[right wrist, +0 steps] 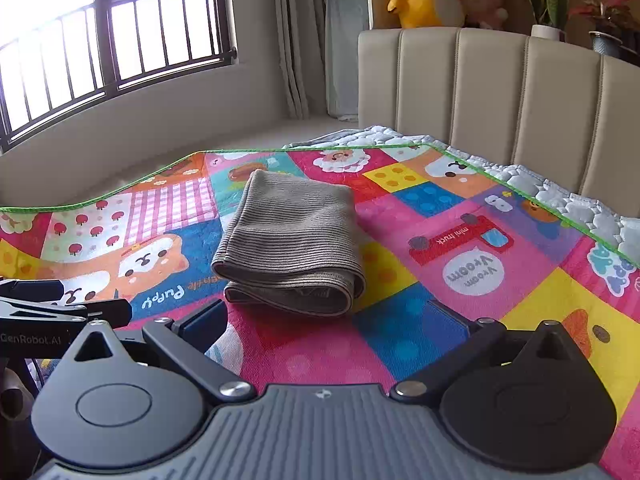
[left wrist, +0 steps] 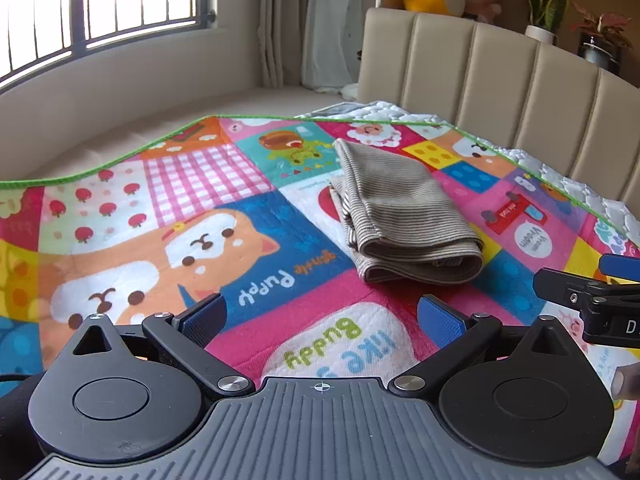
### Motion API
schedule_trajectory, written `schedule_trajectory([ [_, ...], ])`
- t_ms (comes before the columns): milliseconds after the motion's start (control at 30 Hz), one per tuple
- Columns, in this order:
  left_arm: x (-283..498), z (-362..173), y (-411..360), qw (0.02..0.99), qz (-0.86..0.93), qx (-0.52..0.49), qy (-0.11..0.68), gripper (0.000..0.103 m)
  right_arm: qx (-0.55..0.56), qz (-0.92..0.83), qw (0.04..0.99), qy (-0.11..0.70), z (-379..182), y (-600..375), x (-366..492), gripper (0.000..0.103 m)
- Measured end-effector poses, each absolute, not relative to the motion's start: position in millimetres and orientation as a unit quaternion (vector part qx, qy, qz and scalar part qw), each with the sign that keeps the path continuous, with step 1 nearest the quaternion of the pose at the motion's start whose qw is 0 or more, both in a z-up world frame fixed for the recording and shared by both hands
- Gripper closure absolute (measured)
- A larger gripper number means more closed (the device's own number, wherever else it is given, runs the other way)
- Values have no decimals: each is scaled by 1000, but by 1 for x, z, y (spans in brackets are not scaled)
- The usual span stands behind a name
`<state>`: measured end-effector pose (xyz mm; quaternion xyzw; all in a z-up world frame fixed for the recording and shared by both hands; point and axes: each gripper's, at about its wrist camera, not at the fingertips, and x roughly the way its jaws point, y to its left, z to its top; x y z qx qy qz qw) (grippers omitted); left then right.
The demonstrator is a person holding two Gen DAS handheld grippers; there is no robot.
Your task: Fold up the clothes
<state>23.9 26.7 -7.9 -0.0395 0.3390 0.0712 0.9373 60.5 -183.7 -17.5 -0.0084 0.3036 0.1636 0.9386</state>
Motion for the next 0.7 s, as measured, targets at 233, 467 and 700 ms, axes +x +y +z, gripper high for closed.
schedule_trajectory([
  [233, 25, -9, 27, 935, 74, -42, 344, 0, -16, 168, 938, 304, -18, -182, 60, 0],
  [467, 24, -8, 28, 936, 75, -44, 340, 0, -14, 168, 938, 304, -18, -183, 60, 0],
  [700, 22, -5, 26, 942, 76, -42, 325, 0, -13, 162, 942, 293, -16, -185, 58, 0],
])
